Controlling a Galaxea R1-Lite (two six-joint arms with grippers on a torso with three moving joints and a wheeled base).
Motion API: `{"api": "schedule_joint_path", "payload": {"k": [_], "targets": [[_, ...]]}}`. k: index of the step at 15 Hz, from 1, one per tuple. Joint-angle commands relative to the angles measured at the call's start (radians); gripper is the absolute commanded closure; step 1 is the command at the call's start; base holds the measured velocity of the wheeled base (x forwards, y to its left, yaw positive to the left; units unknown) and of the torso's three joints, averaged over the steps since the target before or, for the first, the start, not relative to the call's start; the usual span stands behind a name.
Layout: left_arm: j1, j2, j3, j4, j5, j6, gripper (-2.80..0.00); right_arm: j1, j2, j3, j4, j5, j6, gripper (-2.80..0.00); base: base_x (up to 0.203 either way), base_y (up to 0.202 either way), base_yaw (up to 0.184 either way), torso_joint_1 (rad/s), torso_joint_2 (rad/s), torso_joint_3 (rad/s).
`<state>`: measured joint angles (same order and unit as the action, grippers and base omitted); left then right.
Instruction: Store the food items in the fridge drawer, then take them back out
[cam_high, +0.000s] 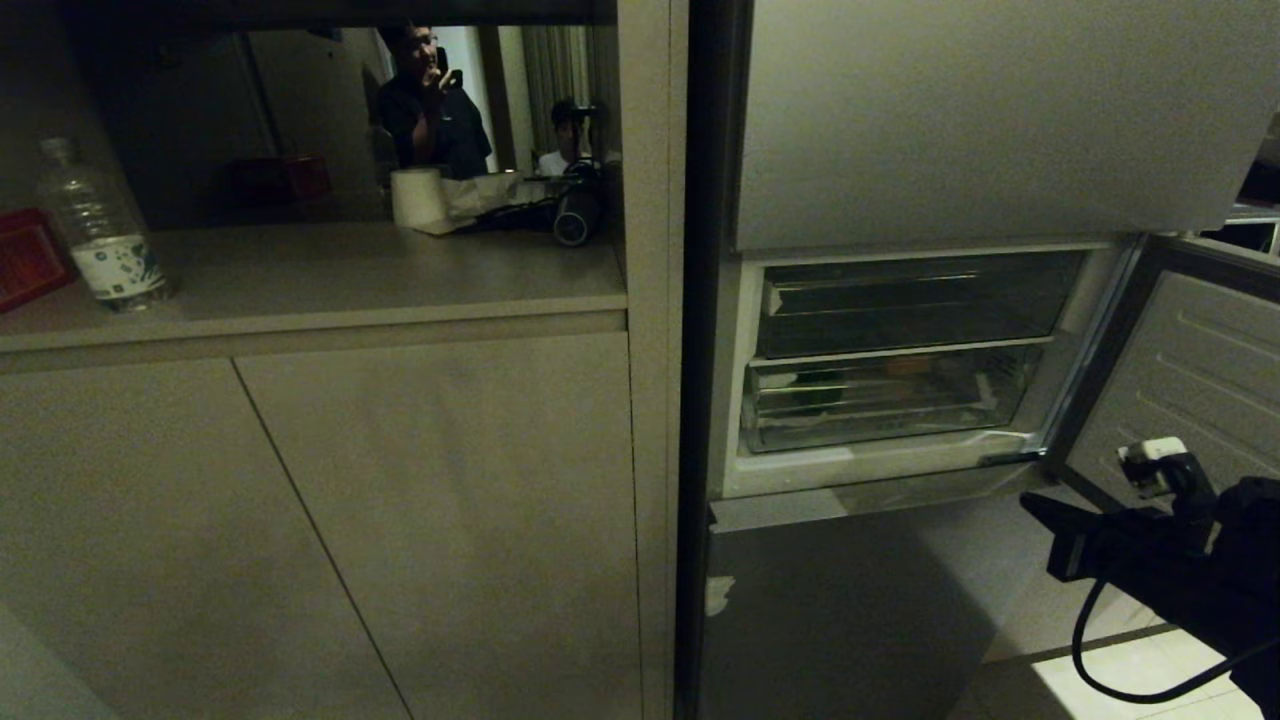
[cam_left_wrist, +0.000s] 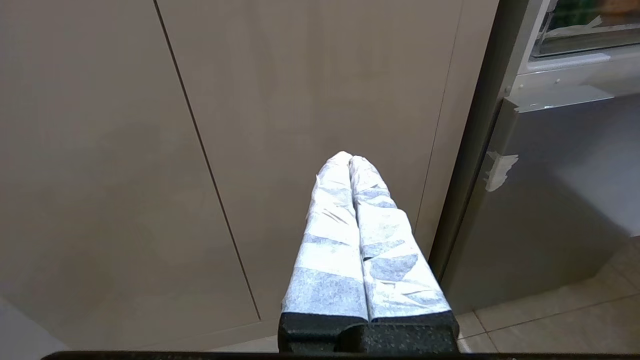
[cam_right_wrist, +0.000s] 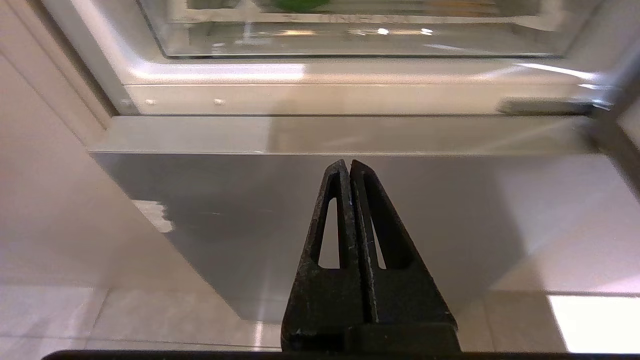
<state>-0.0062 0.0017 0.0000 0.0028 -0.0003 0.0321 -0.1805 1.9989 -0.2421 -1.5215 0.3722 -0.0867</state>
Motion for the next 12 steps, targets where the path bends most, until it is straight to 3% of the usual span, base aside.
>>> {"api": "schedule_joint_path", "payload": {"k": [1, 5, 8, 12], "targets": [[0.0, 0.001, 0.0, 0.0, 0.0, 0.0, 0.0, 0.099, 0.025, -0.017, -0.009, -0.002, 0.001, 0.0, 0.0, 0.0, 0.0, 0.0, 0.0, 0.0], [0.0, 0.001, 0.0, 0.0, 0.0, 0.0, 0.0, 0.257, 0.022, -0.064, -0.009, -0.056, 0.027, 0.0, 0.0, 0.0, 0.0, 0.0, 0.0, 0.0], [0.0, 0.001, 0.0, 0.0, 0.0, 0.0, 0.0, 0.392, 0.045, -0.119, -0.009, -0.195, 0.035, 0.0, 0.0, 0.0, 0.0, 0.0, 0.0, 0.0], [0.0, 0.001, 0.0, 0.0, 0.0, 0.0, 0.0, 0.431, 0.121, -0.186, -0.009, -0.235, 0.04, 0.0, 0.0, 0.0, 0.0, 0.0, 0.0, 0.0]]}}
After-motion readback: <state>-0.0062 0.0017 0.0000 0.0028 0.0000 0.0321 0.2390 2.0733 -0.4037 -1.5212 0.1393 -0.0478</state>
